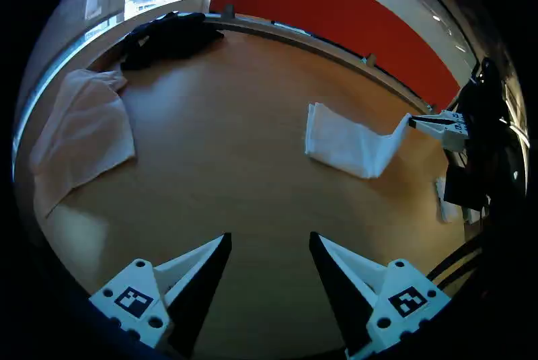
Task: Fold towel
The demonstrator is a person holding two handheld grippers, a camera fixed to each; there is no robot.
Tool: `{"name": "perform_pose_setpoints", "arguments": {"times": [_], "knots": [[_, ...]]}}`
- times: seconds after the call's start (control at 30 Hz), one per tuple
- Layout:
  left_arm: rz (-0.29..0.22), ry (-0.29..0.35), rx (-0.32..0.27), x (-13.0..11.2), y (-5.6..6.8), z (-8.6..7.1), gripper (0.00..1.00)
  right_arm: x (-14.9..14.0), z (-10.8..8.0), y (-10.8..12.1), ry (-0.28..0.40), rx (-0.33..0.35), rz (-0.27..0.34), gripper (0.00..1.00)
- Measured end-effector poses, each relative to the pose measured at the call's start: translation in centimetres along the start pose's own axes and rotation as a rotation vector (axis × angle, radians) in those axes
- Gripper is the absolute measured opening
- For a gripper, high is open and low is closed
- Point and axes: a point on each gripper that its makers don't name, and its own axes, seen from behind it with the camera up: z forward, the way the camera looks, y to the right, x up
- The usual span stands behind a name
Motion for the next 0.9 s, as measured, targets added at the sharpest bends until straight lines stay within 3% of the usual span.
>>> {"name": "perform_pose_setpoints", "arguments": {"times": [0.5,0.9], "knots": [[-0.079,0.031,0.009,-1.4,-0.8,-1.8,0.85,2.6,6.7,-5.3,-0.065,0.143,-0.182,0.05],[-0.157,0.053,0.041,-2.7,-2.5,-2.9,0.85,3.2,11.8,-10.5,-0.131,0.254,-0.308,0.05]]}}
